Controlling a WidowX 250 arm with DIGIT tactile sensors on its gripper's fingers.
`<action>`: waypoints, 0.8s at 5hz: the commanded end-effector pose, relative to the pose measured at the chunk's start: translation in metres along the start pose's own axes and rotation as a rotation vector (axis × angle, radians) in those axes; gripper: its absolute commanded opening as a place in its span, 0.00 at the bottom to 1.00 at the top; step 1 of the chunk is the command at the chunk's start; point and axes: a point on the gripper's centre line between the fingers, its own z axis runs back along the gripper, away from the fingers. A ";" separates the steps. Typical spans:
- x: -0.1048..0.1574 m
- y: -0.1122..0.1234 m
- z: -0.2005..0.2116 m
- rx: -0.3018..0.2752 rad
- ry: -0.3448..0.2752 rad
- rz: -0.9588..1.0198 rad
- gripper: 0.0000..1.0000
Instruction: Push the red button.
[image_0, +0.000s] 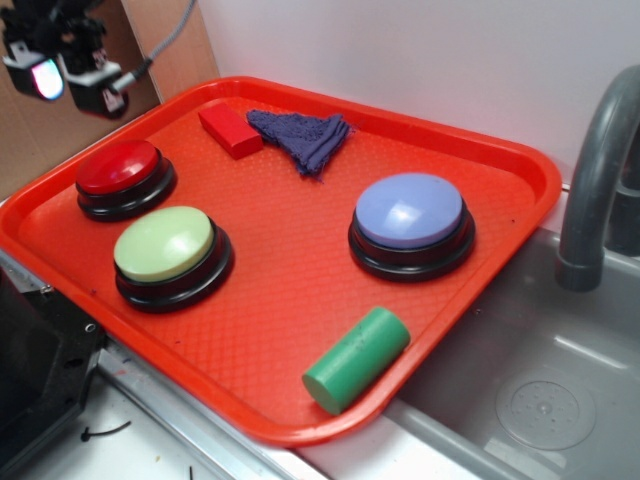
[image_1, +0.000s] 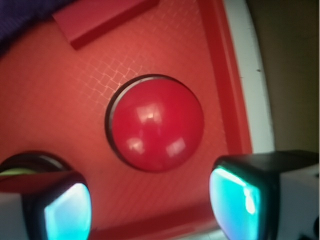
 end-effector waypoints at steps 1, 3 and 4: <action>0.009 0.012 0.027 0.009 -0.055 0.022 1.00; 0.011 0.014 0.032 0.009 -0.054 0.026 1.00; 0.012 0.014 0.032 0.011 -0.048 0.028 1.00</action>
